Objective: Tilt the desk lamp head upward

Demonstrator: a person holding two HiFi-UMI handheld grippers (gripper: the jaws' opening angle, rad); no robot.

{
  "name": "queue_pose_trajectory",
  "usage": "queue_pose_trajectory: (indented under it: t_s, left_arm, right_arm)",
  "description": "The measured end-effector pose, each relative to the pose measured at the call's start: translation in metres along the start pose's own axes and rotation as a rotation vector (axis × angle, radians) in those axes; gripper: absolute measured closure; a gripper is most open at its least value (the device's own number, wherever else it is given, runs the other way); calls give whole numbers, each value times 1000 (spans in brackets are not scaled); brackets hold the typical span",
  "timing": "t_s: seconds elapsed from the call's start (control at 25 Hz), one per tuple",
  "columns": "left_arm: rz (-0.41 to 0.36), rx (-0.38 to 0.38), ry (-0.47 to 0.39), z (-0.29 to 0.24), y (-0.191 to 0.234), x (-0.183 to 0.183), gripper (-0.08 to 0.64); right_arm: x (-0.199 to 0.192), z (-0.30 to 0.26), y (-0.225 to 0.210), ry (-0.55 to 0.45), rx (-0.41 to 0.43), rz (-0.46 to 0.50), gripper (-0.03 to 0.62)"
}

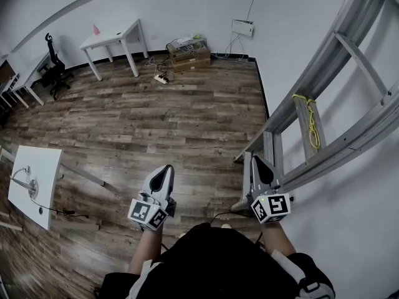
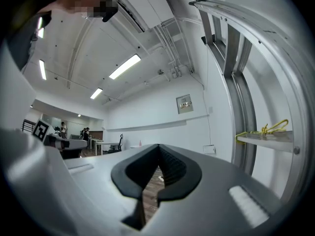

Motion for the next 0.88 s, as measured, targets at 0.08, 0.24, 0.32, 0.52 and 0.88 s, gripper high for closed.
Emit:
queue_pose_trajectory:
  t_s: [0.08,0.24,0.32,0.52,0.88]
  left_arm:
    - [-7,25,-1,4,2,2,560]
    - [-21,92,-19,22,9,3,560]
    - [-28,131,-27,33,12,5,560]
    - [-57,242,-26,58,10,18,560]
    - [-102,497,-59,122,10,21,560]
  right_arm:
    - [6,-5,7,-17,29,39,592]
    - [4,-17,16,-11,96,25,592]
    - [1,-26,23,1,135,-12,592]
    - [-5,-42,47,2,248,-60,591]
    - [-18,-62,91,20,449,-131,592]
Point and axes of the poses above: the fingertips, and each gripper's own axes: z backward along the fingers, y to its left, x out of its top, the point moved 1 cm from there along z, backward along the fingers, and after that the axes turned 5 degrees about -y, right-handed, at the moved point
